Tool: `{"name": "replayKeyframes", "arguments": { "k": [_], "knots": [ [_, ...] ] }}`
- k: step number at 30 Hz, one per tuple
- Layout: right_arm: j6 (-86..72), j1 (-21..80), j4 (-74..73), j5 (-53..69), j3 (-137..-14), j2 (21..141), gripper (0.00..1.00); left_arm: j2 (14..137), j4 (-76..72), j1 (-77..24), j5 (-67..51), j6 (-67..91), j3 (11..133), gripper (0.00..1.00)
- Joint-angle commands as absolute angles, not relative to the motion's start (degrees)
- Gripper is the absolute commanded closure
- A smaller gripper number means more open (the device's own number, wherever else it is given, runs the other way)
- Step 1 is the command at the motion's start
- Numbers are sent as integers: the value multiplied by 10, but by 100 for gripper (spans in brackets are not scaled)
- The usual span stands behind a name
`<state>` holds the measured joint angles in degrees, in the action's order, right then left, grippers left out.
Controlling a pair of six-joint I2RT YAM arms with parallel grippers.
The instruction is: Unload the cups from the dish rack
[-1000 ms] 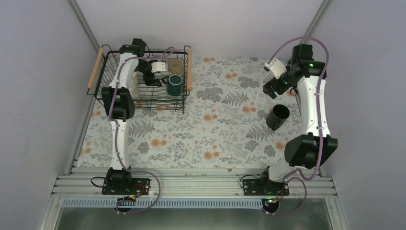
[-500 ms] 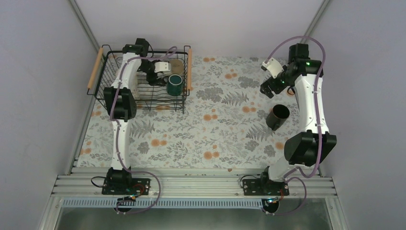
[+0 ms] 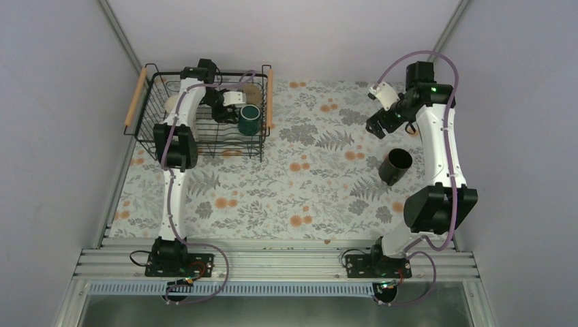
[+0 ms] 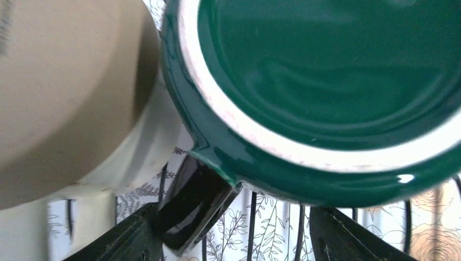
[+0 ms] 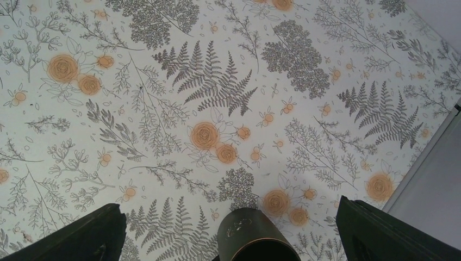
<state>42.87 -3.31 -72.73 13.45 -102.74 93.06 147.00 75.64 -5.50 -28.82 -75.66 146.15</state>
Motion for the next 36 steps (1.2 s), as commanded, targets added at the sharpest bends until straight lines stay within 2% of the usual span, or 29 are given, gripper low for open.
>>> {"name": "replayKeyframes", "arguments": {
  "k": [1,3,7,12,22,30,36],
  "knots": [
    [414,-27,-713,150,-1020,923,0,1486,751,-63,-315,-752,1473,35],
    [413,-26,-708,149,-1013,919,0,1487,757,-64,-322,-754,1473,37],
    [411,-25,-703,147,-1003,918,0,1481,772,-65,-334,-758,1471,51],
    [407,-23,-700,151,-1005,918,0,1463,777,-65,-355,-760,1456,53],
    [402,-13,-701,150,-1003,912,0,1431,778,-72,-354,-763,1405,70],
    [397,-6,-705,154,-1003,907,0,1409,778,-72,-331,-756,1385,97],
    [396,8,-703,190,-1013,894,0,1352,778,-64,-316,-744,1398,98]
  ]
}}
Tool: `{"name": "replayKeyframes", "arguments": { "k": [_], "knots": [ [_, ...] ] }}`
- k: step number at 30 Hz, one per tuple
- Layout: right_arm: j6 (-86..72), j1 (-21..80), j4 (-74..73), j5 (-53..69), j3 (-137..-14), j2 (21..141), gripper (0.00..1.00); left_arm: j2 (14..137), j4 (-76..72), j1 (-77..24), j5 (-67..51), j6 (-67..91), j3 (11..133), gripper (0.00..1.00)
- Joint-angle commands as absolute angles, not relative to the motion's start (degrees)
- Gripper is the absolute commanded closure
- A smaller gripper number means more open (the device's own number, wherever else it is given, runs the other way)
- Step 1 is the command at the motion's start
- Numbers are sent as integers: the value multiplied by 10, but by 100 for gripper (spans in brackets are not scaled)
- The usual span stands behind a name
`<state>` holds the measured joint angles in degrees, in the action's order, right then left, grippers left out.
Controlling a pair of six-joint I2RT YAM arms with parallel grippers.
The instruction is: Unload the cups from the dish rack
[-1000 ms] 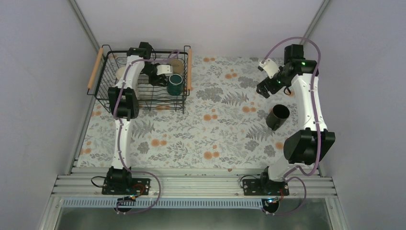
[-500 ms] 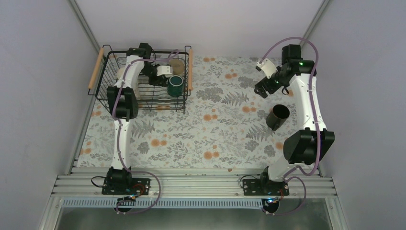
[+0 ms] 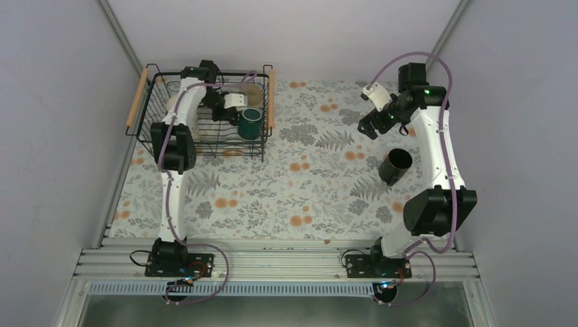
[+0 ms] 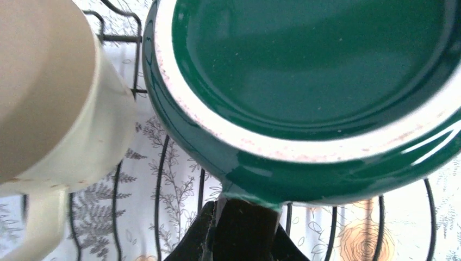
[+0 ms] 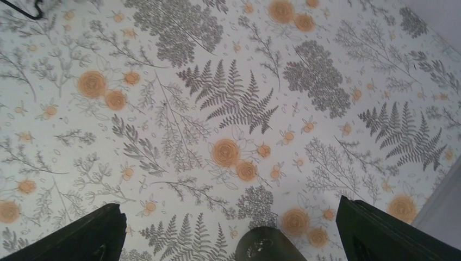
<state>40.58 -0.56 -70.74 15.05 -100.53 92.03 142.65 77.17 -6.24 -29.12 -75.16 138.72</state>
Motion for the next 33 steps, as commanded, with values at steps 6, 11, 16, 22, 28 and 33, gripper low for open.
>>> {"name": "replayKeyframes", "arguments": {
  "k": [6,11,16,22,28,33],
  "knots": [
    [371,54,-628,203,-1007,853,0,1271,777,-67,-298,-714,1427,98],
    [340,152,-488,102,-937,791,0,1206,777,-78,-348,-647,1434,98],
    [340,240,-355,34,-849,737,0,1152,776,-121,-434,-585,1413,98],
    [366,297,-278,-67,-803,732,0,1178,759,-172,-535,-463,1462,98],
    [404,327,-213,-116,-749,691,0,1234,728,-186,-656,-367,1491,98],
    [414,329,-157,-131,-709,658,3,1245,715,-205,-744,-338,1462,98]
  ]
}}
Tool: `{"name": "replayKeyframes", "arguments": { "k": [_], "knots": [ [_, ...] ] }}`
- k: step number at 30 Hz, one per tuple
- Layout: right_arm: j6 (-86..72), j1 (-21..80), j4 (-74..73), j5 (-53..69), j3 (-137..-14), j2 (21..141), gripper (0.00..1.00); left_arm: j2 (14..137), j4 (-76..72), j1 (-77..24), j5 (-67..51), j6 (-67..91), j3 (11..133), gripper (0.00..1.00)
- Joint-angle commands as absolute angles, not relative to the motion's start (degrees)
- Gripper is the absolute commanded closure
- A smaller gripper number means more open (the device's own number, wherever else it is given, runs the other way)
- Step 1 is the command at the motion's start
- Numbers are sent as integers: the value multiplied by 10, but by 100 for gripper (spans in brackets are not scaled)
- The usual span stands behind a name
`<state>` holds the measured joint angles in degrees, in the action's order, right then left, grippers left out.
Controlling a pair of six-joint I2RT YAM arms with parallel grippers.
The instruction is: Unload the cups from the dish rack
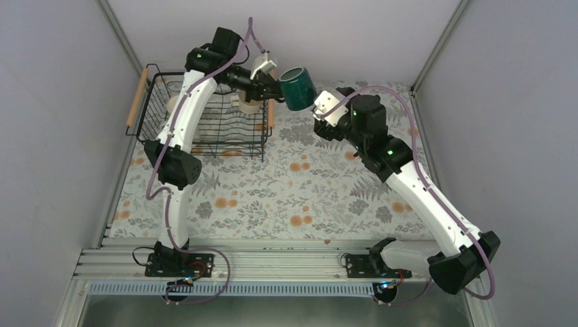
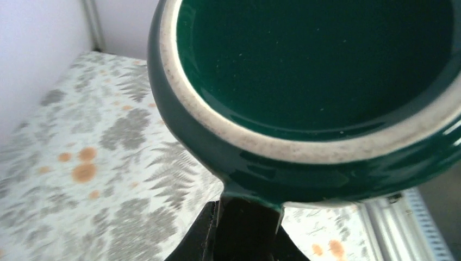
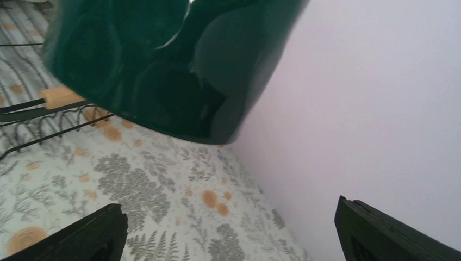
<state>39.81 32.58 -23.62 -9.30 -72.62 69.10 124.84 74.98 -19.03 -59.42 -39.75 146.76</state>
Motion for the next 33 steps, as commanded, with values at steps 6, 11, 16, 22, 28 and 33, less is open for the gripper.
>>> {"name": "replayKeyframes", "arguments": {
  "k": [6,11,16,22,28,33],
  "knots": [
    [423,329,-108,-114,-678,636,4,1256,715,-222,-823,-319,1453,98],
    [421,329,-77,-100,-676,638,8,1265,719,-235,-829,-307,1447,98],
    [415,329,-59,-82,-686,638,14,1274,725,-244,-832,-302,1443,97],
    [405,329,-57,-71,-698,637,47,1292,739,-246,-829,-308,1443,98],
    [404,329,-53,-71,-695,637,66,1297,765,-257,-823,-343,1456,98],
    [404,329,-51,-84,-705,639,96,1295,777,-264,-780,-358,1453,82]
  ]
}}
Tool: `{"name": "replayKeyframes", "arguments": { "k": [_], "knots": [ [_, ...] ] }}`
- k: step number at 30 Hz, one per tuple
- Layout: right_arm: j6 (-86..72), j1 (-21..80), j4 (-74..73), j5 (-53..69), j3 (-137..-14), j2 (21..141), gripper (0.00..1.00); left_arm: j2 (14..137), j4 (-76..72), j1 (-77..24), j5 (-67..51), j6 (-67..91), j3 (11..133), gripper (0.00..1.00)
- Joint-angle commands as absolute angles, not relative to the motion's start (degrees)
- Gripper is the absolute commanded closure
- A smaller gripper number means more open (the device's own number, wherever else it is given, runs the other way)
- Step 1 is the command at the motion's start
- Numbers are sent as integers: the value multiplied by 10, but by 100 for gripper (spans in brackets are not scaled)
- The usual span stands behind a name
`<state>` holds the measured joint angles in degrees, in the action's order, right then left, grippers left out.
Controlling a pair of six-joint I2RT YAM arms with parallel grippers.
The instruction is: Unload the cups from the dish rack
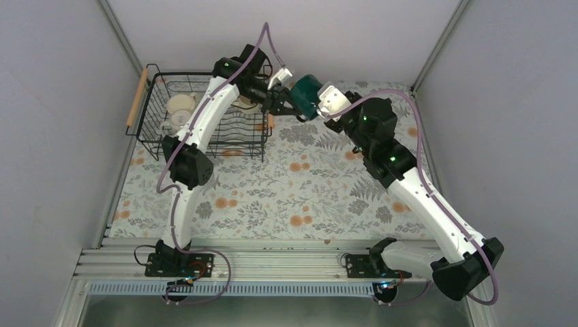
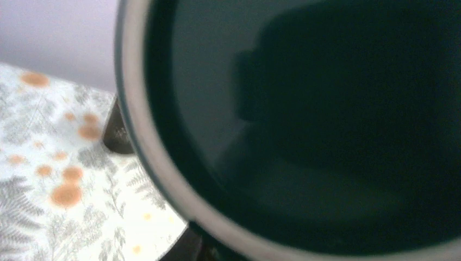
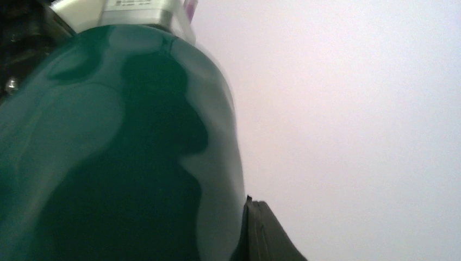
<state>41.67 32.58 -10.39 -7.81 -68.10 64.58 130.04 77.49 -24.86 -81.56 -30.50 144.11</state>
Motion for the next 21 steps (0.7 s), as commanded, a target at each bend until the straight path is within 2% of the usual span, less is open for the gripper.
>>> {"name": "replayKeyframes", "arguments": {
  "k": [1,2,3,6,7,9,11,13,18,21],
  "knots": [
    [404,329,-53,-89,-708,641,96,1293,778,-264,-771,-363,1448,79],
    [405,329,-54,-94,-710,643,96,1292,778,-263,-761,-368,1444,72],
    [404,329,-52,-100,-711,644,96,1292,777,-263,-750,-372,1443,59],
    [402,329,-53,-104,-712,642,96,1294,778,-262,-740,-375,1438,52],
    [401,329,-54,-103,-711,641,96,1293,778,-263,-740,-376,1435,41],
    [402,328,-57,-104,-710,639,96,1292,778,-263,-738,-376,1435,27],
    [408,328,-56,-109,-707,638,96,1289,777,-261,-733,-379,1436,9],
    [412,325,-57,-112,-707,636,96,1282,778,-253,-726,-385,1440,1],
    [432,313,-66,-122,-701,636,96,1258,778,-212,-710,-407,1441,0],
    [440,287,-85,-113,-701,647,96,1249,777,-186,-654,-415,1459,0]
  ]
}}
